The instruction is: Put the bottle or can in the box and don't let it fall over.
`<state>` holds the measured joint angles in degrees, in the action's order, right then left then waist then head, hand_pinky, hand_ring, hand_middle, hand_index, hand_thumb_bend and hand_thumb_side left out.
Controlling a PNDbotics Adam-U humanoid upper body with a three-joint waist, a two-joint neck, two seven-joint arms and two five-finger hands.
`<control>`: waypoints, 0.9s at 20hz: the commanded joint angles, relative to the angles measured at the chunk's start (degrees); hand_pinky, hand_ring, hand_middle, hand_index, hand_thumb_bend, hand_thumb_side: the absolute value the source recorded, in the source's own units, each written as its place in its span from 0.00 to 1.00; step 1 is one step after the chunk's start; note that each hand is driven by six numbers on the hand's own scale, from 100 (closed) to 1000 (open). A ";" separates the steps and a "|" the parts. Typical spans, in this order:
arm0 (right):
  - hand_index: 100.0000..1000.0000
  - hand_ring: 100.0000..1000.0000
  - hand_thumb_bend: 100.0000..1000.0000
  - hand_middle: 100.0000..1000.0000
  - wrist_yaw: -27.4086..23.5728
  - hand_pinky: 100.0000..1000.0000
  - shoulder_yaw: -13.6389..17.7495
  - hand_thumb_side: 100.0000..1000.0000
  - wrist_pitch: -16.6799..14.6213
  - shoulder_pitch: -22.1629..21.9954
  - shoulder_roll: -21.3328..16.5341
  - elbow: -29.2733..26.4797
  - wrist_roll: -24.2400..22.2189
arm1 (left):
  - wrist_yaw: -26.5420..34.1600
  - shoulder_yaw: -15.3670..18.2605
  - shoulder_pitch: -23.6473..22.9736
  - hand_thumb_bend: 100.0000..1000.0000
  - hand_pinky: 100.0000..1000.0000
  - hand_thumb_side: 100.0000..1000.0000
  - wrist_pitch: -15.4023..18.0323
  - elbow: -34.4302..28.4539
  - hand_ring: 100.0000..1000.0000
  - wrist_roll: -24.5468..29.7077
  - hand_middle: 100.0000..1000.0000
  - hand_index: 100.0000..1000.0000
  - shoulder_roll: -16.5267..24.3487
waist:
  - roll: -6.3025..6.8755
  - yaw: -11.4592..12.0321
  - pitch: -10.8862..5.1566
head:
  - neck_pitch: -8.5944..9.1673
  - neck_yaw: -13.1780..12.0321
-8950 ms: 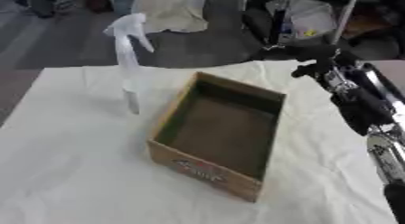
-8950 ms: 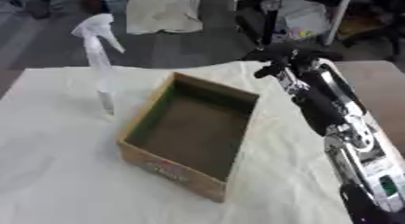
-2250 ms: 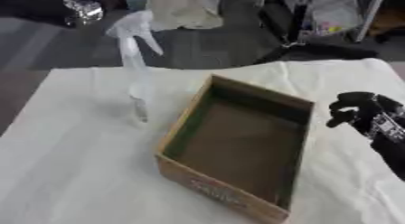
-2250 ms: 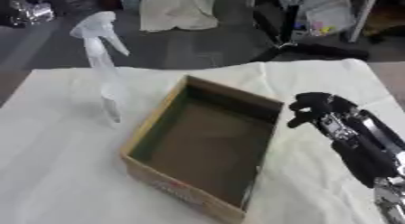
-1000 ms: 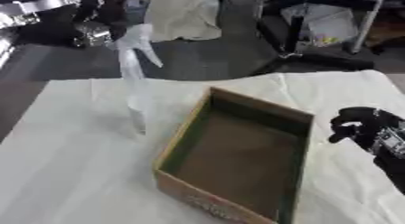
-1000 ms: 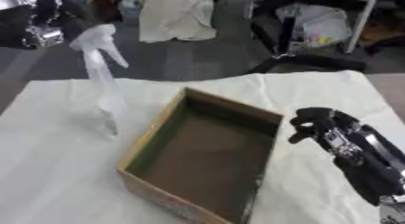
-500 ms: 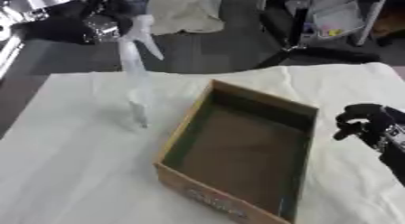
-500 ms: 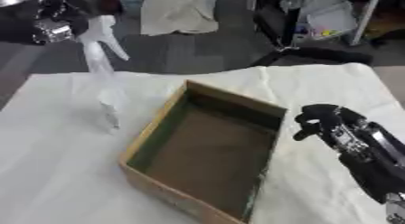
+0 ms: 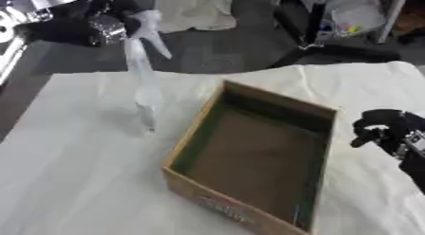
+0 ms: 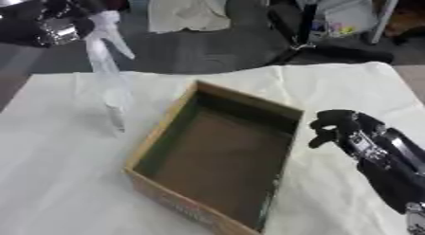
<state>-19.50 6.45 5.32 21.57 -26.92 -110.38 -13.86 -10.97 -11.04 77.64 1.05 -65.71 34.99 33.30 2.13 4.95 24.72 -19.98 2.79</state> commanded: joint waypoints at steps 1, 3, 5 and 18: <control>0.74 0.58 0.00 0.64 0.18 0.94 0.22 0.57 -0.08 0.29 -0.46 -0.48 -0.19 | -0.07 0.66 0.95 0.13 1.00 0.49 0.05 -0.20 0.78 0.11 0.81 0.81 0.93 | -0.03 -0.13 -1.00 | 0.66 -0.24; 0.74 0.58 0.00 0.65 0.23 0.94 0.22 0.57 -0.02 0.24 -0.41 -0.42 -0.26 | 0.01 0.68 0.97 0.12 1.00 0.48 0.10 -0.18 0.77 0.08 0.81 0.80 0.87 | 0.00 -0.16 -0.93 | 0.62 -0.26; 0.74 0.58 0.00 0.65 0.25 0.94 0.18 0.58 0.04 0.25 -0.35 -0.40 -0.37 | 0.10 0.63 0.98 0.12 1.00 0.48 0.15 -0.16 0.77 0.13 0.80 0.80 0.81 | 0.03 -0.17 -0.83 | 0.60 -0.29; 0.74 0.58 0.00 0.65 0.78 0.94 0.41 0.60 0.26 -0.19 -0.02 -0.28 -0.50 | 1.36 0.52 1.08 0.00 0.97 0.47 -0.04 -0.24 0.70 0.62 0.75 0.76 0.68 | 0.00 -0.19 -0.35 | 0.52 -0.18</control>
<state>-18.97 6.46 5.59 21.08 -26.39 -110.10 -14.19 -10.03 -11.06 77.61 1.08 -65.38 35.47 32.83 2.20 4.71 25.67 -19.89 2.61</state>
